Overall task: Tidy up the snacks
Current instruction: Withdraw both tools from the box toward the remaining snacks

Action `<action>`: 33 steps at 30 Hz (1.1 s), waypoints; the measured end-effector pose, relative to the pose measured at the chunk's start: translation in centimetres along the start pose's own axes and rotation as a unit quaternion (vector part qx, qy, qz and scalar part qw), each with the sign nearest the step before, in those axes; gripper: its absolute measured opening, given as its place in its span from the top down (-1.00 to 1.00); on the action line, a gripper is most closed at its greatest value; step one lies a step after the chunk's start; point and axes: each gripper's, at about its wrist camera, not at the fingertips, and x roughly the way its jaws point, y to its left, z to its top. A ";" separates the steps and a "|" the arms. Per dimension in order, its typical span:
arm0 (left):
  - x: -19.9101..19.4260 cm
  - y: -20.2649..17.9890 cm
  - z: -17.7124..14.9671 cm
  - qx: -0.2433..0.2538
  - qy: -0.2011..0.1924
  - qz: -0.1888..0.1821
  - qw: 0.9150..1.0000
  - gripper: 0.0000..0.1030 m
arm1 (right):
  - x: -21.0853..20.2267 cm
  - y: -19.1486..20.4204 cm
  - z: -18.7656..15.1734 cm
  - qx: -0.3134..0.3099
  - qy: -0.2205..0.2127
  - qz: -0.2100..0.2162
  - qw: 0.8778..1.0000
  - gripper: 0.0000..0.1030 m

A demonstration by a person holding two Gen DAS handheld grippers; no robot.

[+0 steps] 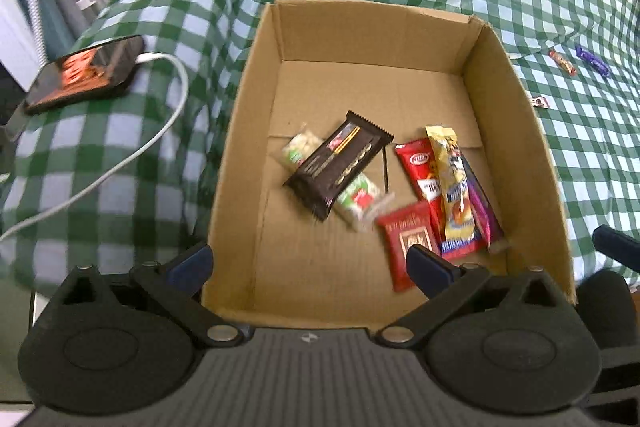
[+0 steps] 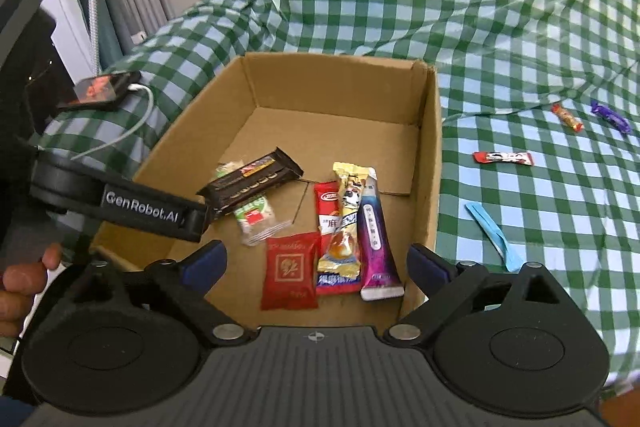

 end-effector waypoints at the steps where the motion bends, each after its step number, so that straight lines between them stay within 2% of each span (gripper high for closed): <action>1: -0.7 0.1 -0.6 -0.002 -0.003 0.001 1.000 -0.99 | -0.8 0.3 -0.3 -0.002 -0.006 0.000 1.000 -0.89; 11: -6.7 0.1 -6.5 -0.010 -0.040 0.011 0.999 -0.99 | -7.7 2.6 -3.8 -0.029 -0.051 -0.002 0.998 -0.91; 17: -9.3 -0.2 -8.9 -0.002 -0.065 0.012 0.998 -0.99 | -10.7 3.4 -5.3 -0.034 -0.081 -0.012 0.996 -0.93; 25: -11.4 -0.2 -10.4 -0.004 -0.087 0.009 0.996 -0.99 | -13.4 4.2 -6.4 -0.049 -0.115 -0.020 0.992 -0.95; 33: -12.5 0.1 -11.1 -0.009 -0.099 0.011 0.995 -0.99 | -14.7 5.3 -7.0 -0.058 -0.132 -0.024 0.989 -0.96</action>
